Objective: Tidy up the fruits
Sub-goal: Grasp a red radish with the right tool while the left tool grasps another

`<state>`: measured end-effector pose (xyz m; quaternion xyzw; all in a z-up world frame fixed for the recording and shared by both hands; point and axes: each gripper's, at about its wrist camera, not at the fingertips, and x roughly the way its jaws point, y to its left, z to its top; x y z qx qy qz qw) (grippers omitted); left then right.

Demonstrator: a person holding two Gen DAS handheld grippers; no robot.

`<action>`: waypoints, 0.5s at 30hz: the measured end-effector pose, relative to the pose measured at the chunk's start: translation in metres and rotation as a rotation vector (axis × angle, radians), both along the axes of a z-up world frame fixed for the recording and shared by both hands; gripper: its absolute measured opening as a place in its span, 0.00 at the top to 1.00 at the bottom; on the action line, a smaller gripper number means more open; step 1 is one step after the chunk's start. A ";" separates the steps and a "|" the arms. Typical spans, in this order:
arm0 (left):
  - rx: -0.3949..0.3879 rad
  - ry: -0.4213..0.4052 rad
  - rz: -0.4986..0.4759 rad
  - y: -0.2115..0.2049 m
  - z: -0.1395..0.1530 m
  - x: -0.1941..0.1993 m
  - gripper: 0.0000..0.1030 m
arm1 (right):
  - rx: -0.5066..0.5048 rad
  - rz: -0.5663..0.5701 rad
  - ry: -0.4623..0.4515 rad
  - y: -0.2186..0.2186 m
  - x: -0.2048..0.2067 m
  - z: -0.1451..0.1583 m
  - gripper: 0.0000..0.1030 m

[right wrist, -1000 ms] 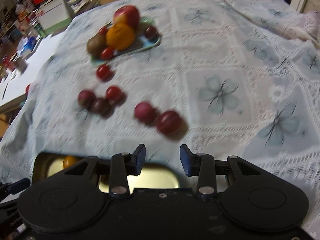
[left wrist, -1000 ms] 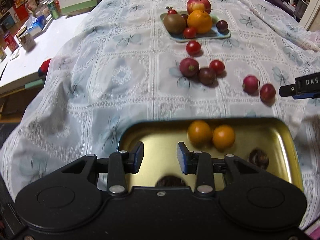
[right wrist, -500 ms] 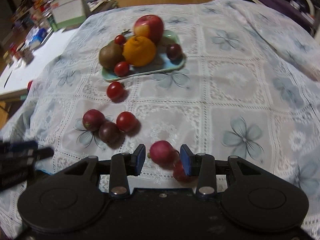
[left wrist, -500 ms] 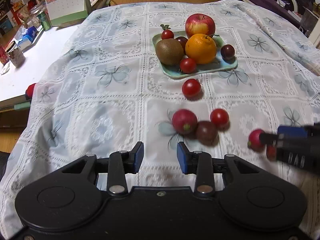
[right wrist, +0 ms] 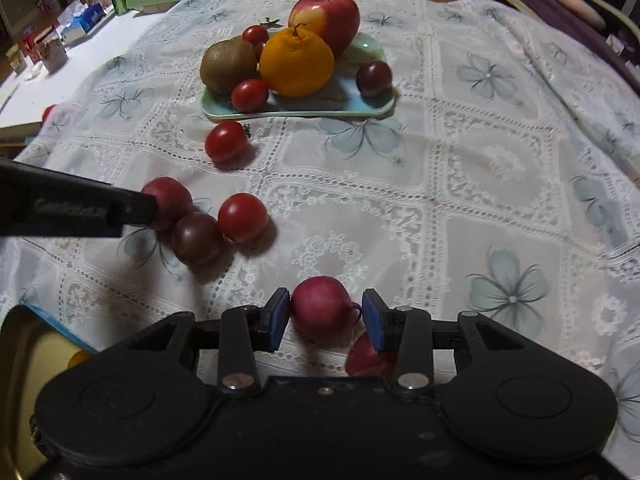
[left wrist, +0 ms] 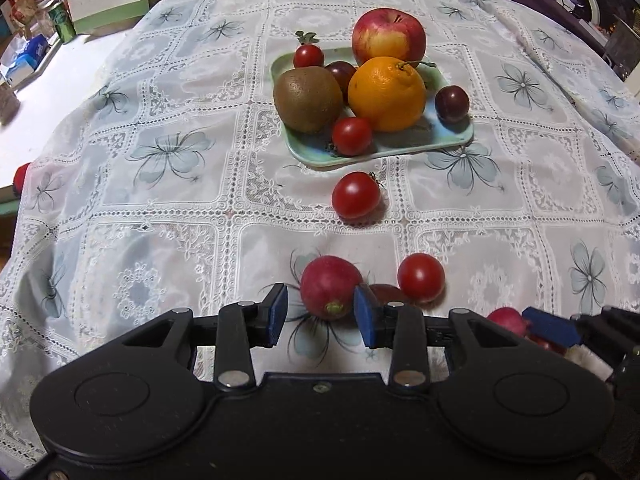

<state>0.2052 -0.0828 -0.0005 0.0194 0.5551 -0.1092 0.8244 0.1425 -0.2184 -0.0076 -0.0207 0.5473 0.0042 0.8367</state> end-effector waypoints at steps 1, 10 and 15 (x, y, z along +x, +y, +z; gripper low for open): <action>0.001 0.002 0.001 -0.001 -0.001 0.001 0.54 | 0.007 -0.003 0.001 0.000 0.000 -0.001 0.59; -0.010 0.009 0.016 -0.010 -0.005 0.015 0.52 | 0.015 0.002 -0.009 0.004 -0.002 -0.007 0.59; 0.017 0.030 0.015 -0.017 -0.015 0.020 0.51 | 0.013 0.011 -0.020 0.004 -0.004 -0.008 0.65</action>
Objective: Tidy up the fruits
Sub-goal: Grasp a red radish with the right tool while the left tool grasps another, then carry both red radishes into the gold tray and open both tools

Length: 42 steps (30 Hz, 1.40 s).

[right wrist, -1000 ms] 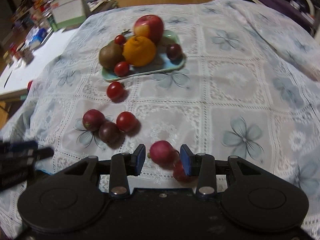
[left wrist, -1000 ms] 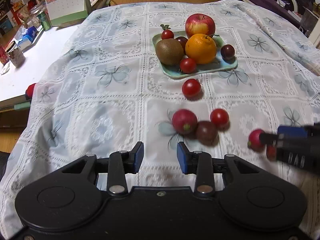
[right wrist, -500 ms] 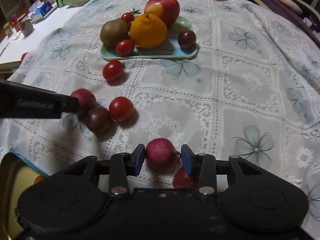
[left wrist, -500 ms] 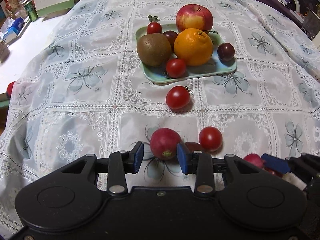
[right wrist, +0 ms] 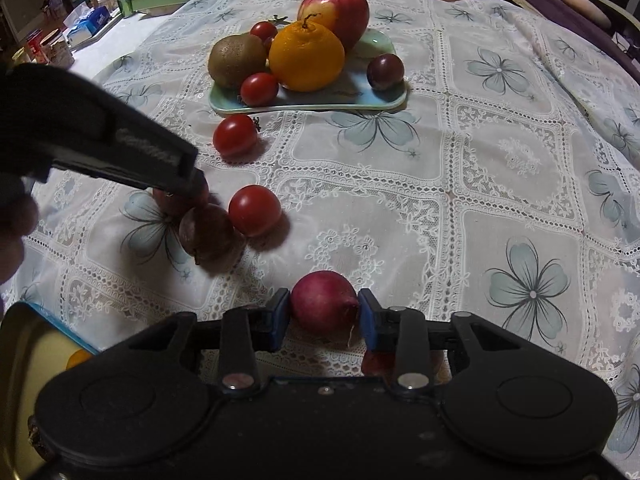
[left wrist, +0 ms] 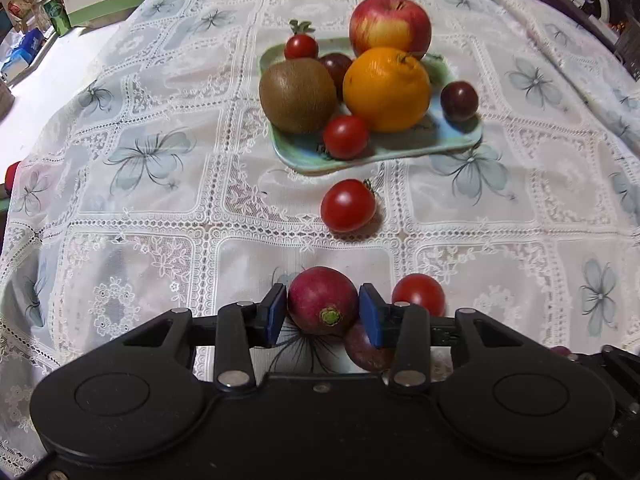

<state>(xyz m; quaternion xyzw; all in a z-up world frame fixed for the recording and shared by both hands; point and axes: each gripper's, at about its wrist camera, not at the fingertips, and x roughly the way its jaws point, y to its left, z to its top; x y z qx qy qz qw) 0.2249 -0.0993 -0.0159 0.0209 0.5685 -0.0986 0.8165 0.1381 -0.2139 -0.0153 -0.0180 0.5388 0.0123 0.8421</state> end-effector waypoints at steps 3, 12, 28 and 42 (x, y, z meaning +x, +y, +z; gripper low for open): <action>-0.003 0.000 0.011 0.000 -0.003 0.003 0.52 | -0.008 0.003 -0.012 0.002 -0.002 0.000 0.65; -0.011 -0.016 0.025 0.008 0.015 -0.007 0.53 | 0.025 -0.047 -0.017 -0.001 -0.004 0.006 0.65; -0.019 -0.091 -0.023 0.074 0.071 -0.109 0.53 | 0.187 -0.078 -0.060 -0.006 -0.063 0.067 0.65; -0.003 -0.049 0.040 0.099 0.032 -0.168 0.53 | 0.209 -0.146 0.093 -0.019 -0.117 0.036 0.65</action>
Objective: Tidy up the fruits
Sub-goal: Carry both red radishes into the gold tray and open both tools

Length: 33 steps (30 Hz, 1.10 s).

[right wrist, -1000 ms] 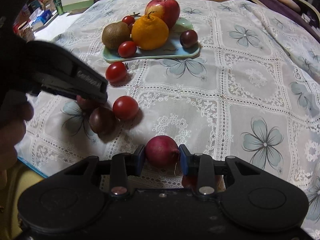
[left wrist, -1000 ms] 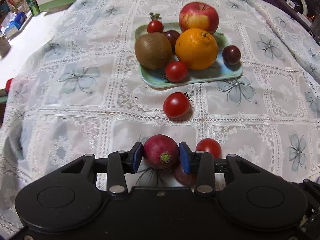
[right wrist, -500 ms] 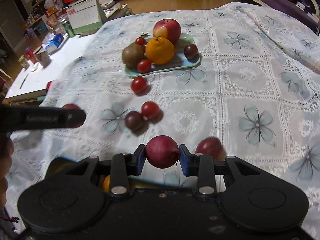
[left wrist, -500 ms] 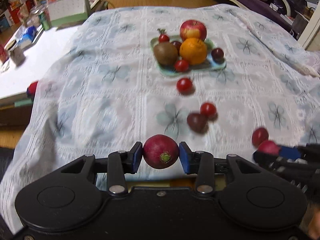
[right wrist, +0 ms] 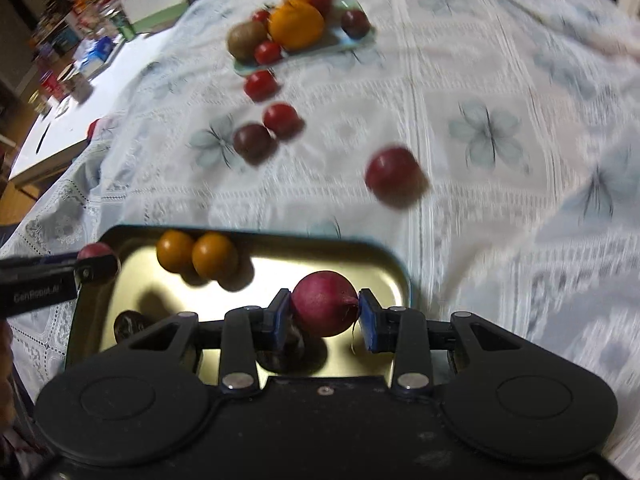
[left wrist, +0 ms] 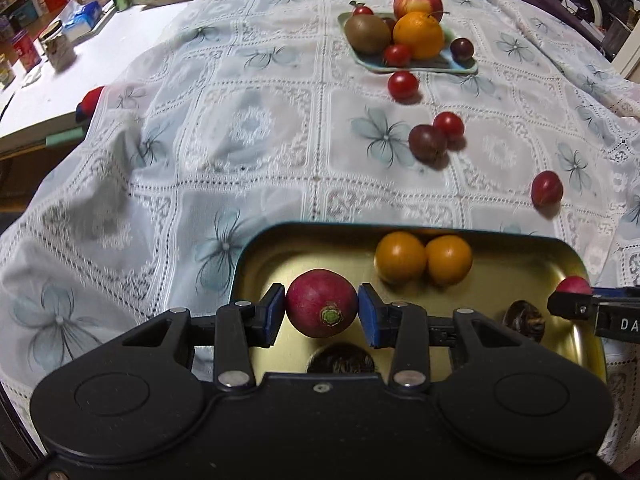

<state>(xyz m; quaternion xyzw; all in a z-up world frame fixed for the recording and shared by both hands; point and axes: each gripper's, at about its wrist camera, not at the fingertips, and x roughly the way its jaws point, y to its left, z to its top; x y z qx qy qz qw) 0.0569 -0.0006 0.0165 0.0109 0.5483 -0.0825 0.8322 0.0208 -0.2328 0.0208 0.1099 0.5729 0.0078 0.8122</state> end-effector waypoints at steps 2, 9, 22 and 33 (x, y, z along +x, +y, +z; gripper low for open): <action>0.024 -0.006 0.004 -0.001 -0.003 -0.003 0.53 | -0.001 -0.001 0.023 0.001 -0.004 -0.007 0.65; 0.043 0.001 0.003 -0.002 -0.008 -0.004 0.53 | -0.017 -0.014 0.049 -0.001 -0.003 -0.017 0.65; 0.036 0.022 0.004 -0.003 -0.013 -0.004 0.52 | -0.015 -0.011 0.048 0.000 -0.001 -0.014 0.64; 0.041 0.015 0.005 -0.002 -0.012 -0.008 0.52 | -0.022 -0.005 0.040 0.003 -0.002 -0.013 0.61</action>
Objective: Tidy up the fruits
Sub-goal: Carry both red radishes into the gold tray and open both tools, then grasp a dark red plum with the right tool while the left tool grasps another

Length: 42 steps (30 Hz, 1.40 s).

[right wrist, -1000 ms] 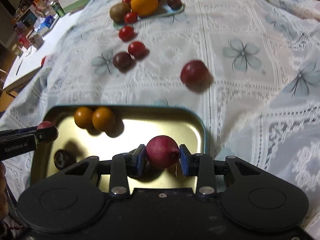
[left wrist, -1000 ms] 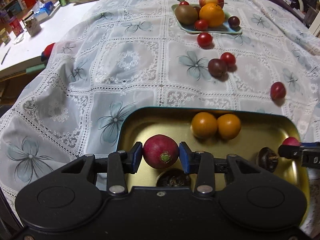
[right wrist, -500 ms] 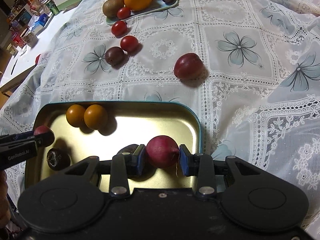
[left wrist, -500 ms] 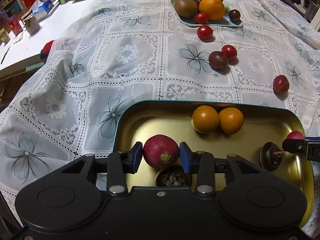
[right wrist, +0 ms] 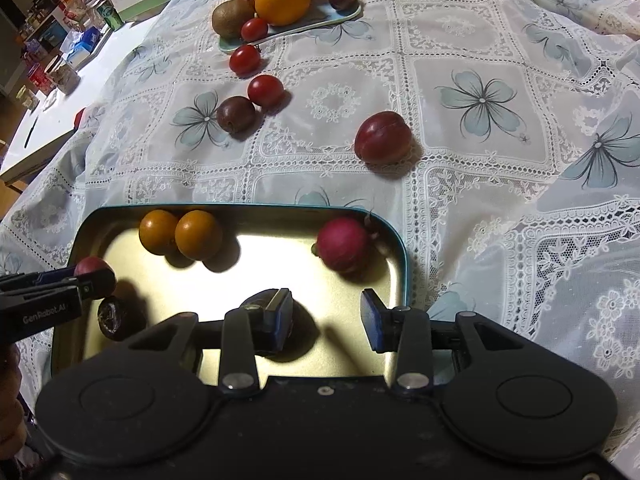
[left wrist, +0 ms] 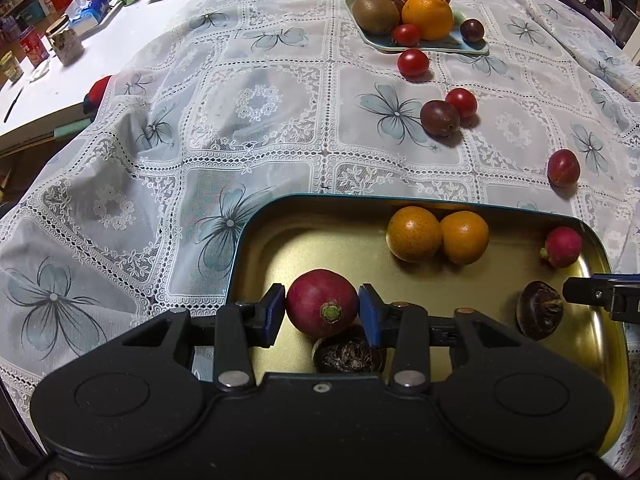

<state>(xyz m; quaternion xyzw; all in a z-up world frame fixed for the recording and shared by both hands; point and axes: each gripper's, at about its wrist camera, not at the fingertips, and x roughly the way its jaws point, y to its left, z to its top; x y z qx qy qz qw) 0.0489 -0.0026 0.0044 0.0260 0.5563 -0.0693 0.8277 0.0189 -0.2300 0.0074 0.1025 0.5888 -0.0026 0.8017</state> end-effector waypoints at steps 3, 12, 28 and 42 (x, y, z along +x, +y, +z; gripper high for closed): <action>0.012 -0.022 -0.001 0.000 0.004 -0.002 0.52 | 0.007 0.001 0.011 0.000 0.000 -0.002 0.61; 0.006 -0.035 -0.006 -0.002 0.010 -0.004 0.52 | 0.008 0.011 0.018 0.003 0.000 -0.003 0.61; -0.008 0.017 -0.011 -0.003 0.006 0.003 0.52 | 0.012 0.010 0.025 0.000 0.001 -0.003 0.61; -0.031 -0.013 -0.068 -0.030 0.028 0.050 0.52 | -0.009 -0.170 -0.056 -0.055 0.039 0.030 0.61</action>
